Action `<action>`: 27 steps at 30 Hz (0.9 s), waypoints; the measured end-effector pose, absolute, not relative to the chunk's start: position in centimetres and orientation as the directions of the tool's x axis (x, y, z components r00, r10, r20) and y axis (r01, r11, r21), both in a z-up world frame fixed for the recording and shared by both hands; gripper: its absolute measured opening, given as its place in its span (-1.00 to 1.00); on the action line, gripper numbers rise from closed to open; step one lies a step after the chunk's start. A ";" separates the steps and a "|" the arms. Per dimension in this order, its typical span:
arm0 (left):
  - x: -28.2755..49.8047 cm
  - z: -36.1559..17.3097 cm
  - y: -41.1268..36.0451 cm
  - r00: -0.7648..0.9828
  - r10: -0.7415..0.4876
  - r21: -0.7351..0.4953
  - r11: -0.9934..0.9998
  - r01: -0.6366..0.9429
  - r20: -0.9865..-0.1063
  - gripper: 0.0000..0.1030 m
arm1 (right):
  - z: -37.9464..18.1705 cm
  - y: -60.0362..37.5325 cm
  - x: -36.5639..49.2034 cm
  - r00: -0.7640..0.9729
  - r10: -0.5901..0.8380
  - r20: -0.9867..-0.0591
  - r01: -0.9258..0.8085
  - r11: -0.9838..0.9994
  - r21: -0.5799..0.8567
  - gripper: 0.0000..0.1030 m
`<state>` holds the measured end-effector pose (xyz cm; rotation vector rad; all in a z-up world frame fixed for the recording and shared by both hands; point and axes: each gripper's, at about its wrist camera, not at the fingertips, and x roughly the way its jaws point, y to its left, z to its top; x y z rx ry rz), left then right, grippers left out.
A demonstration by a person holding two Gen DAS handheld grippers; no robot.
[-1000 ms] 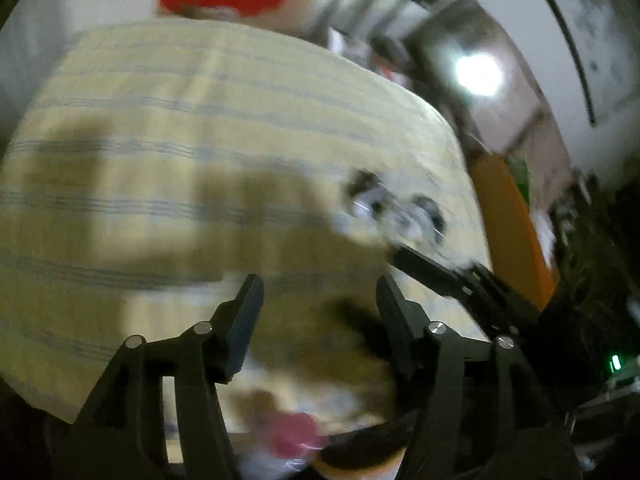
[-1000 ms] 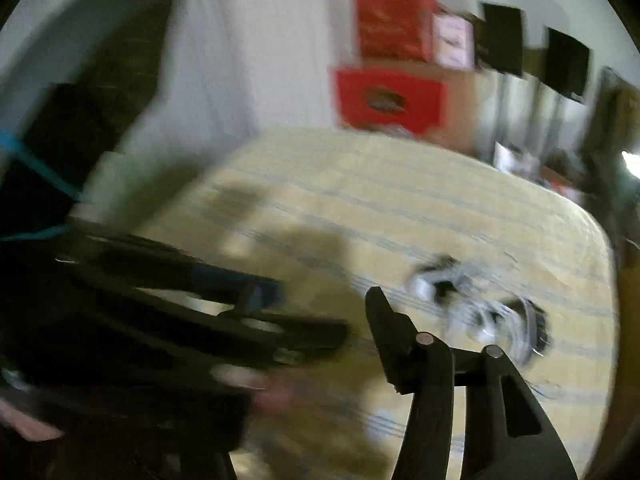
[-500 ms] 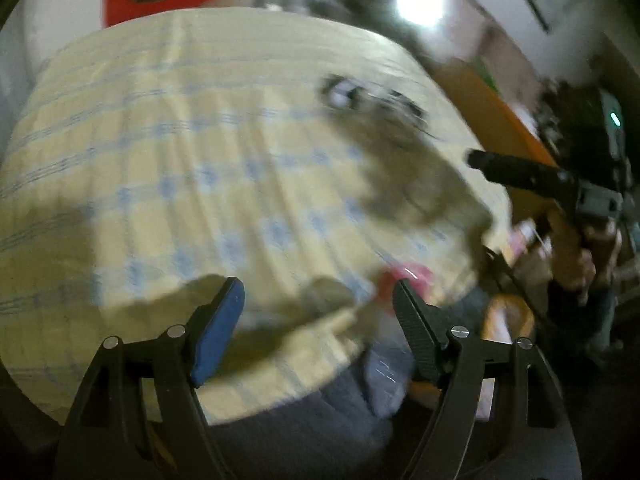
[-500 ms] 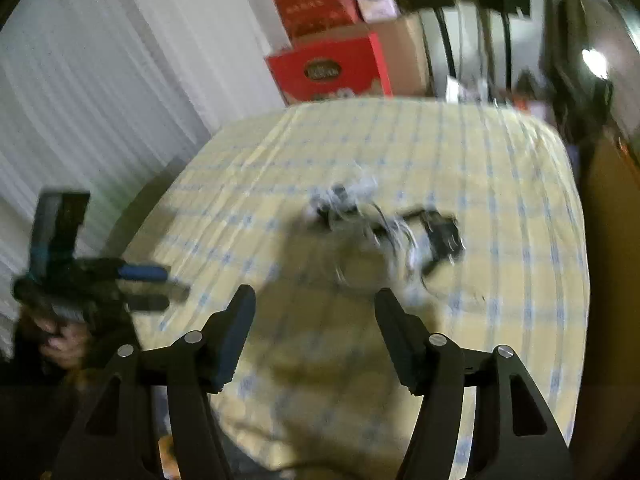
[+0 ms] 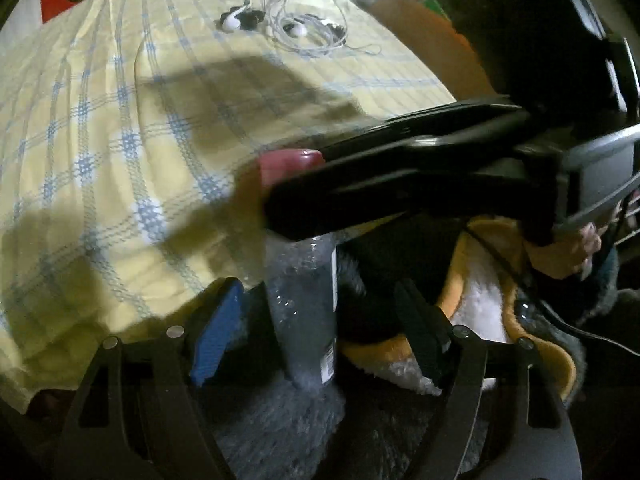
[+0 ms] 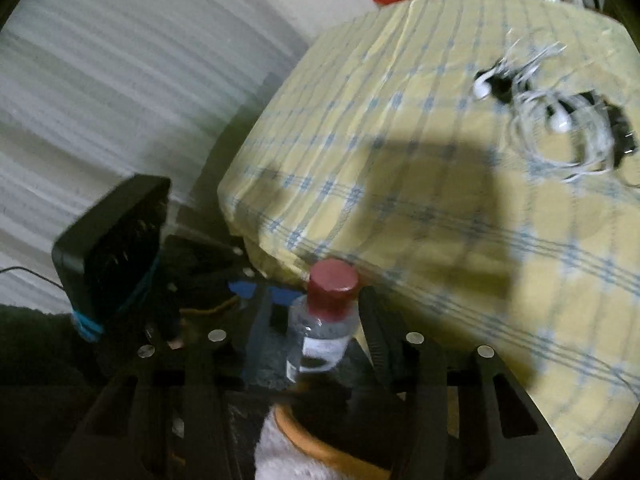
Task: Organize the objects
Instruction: 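Rotate the clear bottle upright, pink cap up, with both grippers, then carry the upright bottle with both grippers toward the orange-lined box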
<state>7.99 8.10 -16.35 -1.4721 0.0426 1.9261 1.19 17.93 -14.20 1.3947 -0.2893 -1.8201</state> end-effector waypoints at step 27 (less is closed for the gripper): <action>8.5 -5.4 11.9 -0.399 0.475 -0.149 -0.769 -0.622 -0.784 -0.40 | -3.8 21.2 4.6 -0.356 -0.710 -0.607 0.590 -0.675 0.443 -0.50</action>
